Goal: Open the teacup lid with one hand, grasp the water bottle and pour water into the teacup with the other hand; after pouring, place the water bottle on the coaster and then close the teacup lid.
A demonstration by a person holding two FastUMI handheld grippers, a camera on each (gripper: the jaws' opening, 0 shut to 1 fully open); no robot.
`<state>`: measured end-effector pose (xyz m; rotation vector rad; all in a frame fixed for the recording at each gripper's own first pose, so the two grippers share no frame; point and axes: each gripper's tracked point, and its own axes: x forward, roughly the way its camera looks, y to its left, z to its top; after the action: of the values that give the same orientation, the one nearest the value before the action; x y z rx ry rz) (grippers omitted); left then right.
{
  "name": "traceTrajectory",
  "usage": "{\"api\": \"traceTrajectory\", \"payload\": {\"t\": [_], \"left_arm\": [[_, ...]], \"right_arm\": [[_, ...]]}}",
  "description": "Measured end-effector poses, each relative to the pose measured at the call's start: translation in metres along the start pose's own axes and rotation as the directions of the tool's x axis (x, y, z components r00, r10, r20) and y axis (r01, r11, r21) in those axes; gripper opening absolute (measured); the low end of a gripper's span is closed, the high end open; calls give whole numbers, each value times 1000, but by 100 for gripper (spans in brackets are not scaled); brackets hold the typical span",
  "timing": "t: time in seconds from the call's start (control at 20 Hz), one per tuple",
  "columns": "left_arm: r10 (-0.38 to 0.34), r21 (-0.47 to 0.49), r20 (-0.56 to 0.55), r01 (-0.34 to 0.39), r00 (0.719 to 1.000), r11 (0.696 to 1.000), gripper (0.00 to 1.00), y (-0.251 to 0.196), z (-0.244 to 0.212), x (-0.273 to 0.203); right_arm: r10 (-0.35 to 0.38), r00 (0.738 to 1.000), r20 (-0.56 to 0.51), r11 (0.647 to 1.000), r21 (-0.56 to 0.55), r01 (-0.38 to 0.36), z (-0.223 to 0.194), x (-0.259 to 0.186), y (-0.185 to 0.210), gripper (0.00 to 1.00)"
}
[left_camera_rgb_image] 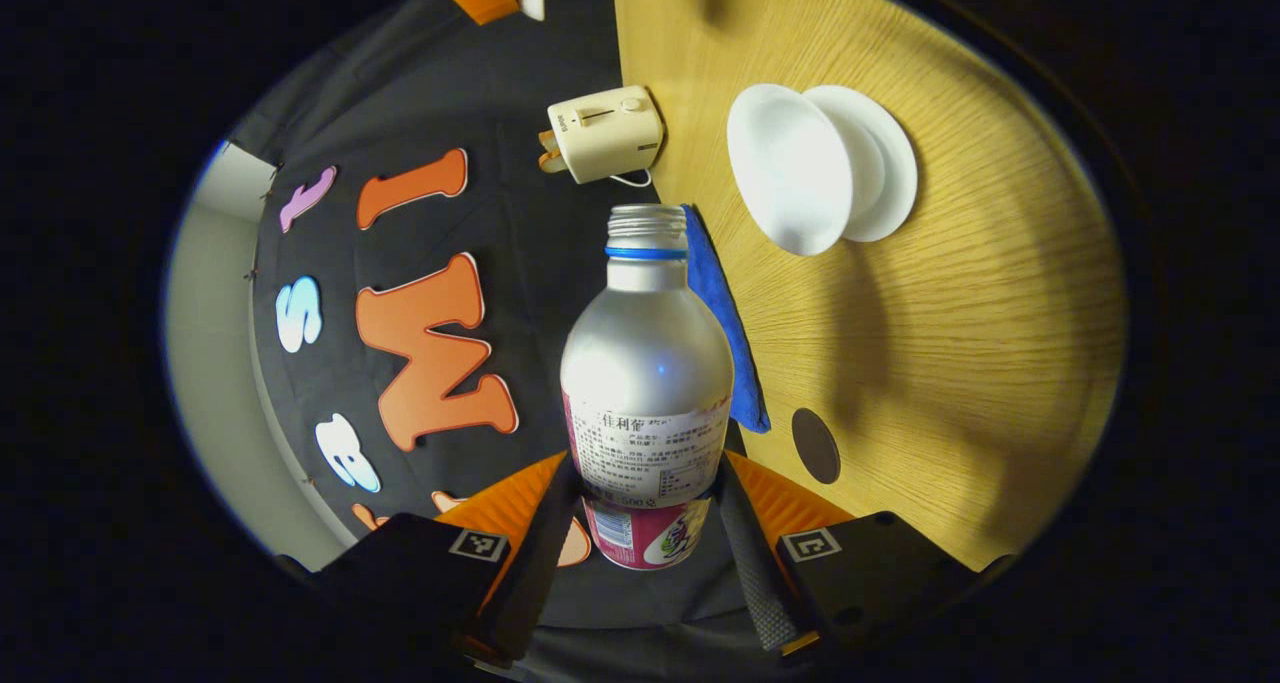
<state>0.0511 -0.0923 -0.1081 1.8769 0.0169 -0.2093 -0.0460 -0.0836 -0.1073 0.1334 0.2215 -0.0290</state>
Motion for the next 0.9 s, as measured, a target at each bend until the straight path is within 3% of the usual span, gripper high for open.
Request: {"api": "traceTrajectory", "payload": {"t": [0.15, 0.25, 0.3, 0.9], "left_arm": [[-25, 47, -4, 25, 1000, 999, 82, -2, -3, -2], [-39, 75, -5, 40, 999, 996, 87, -1, -1, -1], [-51, 92, -8, 51, 999, 994, 82, -2, -2, -1], [-96, 201, -15, 97, 995, 975, 82, 3, -6, 6]], "right_arm": [[-4, 1000, 0, 1000, -5, 4, -1, -1, -2, 22], [-4, 1000, 1, 1000, -5, 4, 0, -2, -3, 23], [-4, 1000, -2, 1000, -6, 4, 0, -3, -3, 22], [-24, 1000, 4, 1000, -8, 24, 3, -4, -8, 22]]}}
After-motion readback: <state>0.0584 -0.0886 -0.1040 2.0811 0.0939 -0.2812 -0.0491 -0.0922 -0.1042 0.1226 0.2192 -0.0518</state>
